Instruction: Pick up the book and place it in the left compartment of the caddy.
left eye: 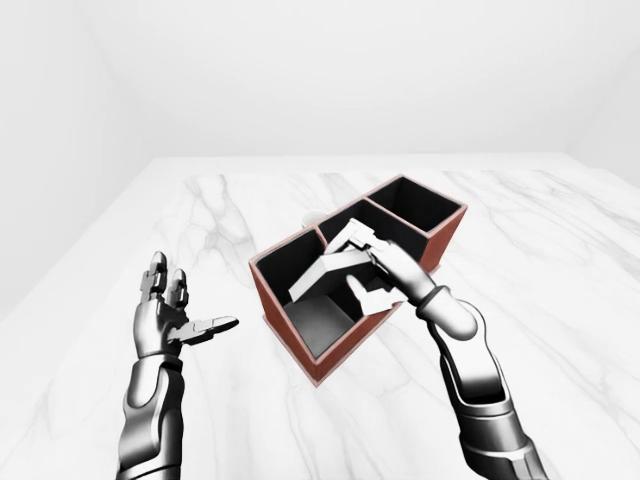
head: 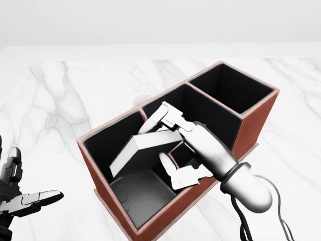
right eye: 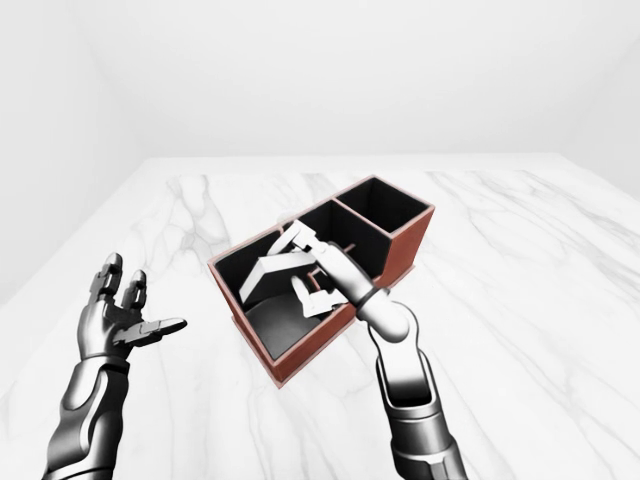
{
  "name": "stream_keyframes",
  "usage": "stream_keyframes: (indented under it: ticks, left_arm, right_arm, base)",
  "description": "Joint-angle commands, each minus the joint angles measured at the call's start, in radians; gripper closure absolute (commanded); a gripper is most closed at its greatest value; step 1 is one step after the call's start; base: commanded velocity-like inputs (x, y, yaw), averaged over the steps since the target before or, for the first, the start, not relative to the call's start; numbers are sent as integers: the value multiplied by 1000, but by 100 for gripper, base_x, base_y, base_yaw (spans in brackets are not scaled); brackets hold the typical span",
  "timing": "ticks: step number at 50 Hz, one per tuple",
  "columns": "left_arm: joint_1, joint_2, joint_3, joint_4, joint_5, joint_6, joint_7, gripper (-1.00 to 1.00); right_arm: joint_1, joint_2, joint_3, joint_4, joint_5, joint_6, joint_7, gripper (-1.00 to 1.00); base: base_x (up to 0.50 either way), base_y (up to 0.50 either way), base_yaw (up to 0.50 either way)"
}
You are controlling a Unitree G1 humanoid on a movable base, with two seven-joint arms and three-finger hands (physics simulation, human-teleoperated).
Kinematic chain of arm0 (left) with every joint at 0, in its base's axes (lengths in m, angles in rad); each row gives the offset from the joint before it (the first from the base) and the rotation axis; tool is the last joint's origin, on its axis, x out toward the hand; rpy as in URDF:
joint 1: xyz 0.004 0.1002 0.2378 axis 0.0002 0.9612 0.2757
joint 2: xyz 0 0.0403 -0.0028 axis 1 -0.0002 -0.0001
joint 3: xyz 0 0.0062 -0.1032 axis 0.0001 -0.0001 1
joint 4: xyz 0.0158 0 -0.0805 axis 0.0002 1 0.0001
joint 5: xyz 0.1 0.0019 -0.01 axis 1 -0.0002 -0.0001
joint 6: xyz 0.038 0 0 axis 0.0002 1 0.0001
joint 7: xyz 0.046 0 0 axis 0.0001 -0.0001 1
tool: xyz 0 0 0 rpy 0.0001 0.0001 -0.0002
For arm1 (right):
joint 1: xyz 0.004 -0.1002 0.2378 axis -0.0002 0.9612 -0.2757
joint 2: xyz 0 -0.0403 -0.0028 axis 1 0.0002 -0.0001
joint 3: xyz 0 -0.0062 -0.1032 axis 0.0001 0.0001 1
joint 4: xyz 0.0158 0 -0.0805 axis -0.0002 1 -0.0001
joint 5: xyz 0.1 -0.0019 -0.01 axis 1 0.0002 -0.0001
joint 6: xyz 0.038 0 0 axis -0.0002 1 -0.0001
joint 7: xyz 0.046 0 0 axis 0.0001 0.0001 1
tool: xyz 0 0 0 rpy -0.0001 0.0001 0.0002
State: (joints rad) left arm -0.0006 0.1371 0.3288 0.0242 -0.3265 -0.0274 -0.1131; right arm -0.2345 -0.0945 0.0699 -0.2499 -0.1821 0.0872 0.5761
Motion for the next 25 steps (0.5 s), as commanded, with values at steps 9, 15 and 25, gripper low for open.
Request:
stream_keyframes:
  ticks: [9,15,25]
  left_arm:
    - [3,-2,-1,-2,-1,-3,-1,-100]
    - [-1,-1,-2,10,0,-9,-2,-100]
    - [0,-2,-5,-6,1,1,1,-100]
  right_arm:
    - [-19,19,-1,67,-13,0,-18,100]
    - [-26,21,3,87,-32,0,-21,100]
    - [-37,19,-1,136,-79,0,-30,100]
  base:
    - [0,0,0]
    - [0,0,0]
    - [0,0,0]
